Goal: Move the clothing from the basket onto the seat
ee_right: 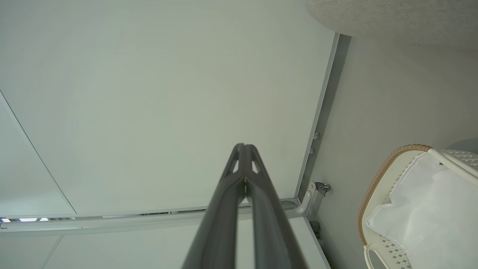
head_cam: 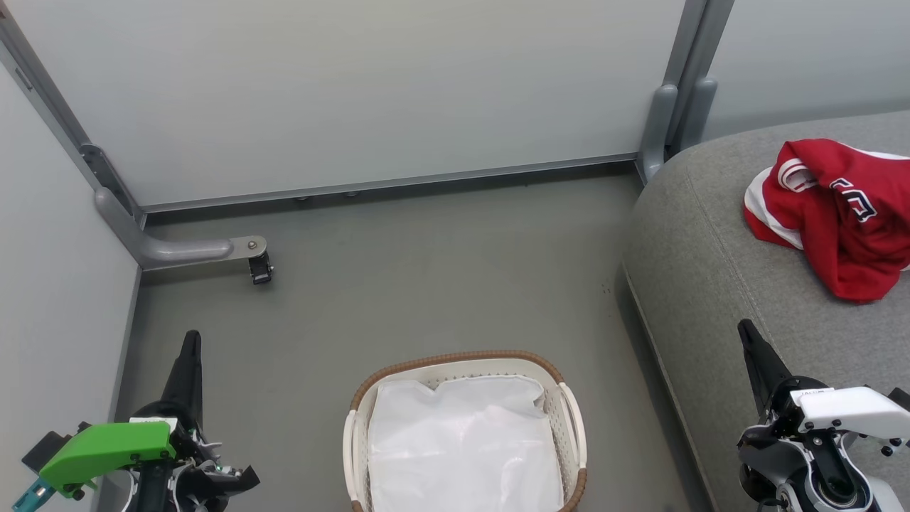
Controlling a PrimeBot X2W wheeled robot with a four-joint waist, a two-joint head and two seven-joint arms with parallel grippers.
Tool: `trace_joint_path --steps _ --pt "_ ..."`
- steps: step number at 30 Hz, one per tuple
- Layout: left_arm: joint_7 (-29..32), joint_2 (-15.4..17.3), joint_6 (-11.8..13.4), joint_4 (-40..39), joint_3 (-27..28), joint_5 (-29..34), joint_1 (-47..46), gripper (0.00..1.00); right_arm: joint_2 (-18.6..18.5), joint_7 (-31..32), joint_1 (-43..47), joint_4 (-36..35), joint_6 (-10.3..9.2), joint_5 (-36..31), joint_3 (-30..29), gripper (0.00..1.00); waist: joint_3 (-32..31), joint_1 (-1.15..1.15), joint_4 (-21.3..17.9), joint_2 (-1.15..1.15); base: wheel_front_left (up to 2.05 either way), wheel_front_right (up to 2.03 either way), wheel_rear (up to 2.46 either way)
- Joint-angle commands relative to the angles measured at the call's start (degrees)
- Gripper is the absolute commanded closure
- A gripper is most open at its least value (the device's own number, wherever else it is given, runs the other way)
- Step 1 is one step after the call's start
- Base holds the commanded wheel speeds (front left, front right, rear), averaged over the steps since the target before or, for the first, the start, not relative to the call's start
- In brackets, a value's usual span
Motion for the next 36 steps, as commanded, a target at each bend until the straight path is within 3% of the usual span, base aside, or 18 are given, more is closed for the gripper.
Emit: trace_joint_path --steps 1,36 --pt "0.25 0.37 -0.28 -0.09 0.13 -0.19 -0.57 1.00 -0.15 0.18 0.60 -0.20 0.00 0.21 -0.13 1.00 0.00 0.00 0.00 0.00 0.00 0.00 0.00" --pt "0.23 0.37 -0.28 -0.11 0.13 -0.20 -0.57 1.00 -0.15 0.16 0.60 -0.18 0.00 0.21 -0.11 1.00 0.00 0.00 0.00 0.00 0.00 0.00 0.00"
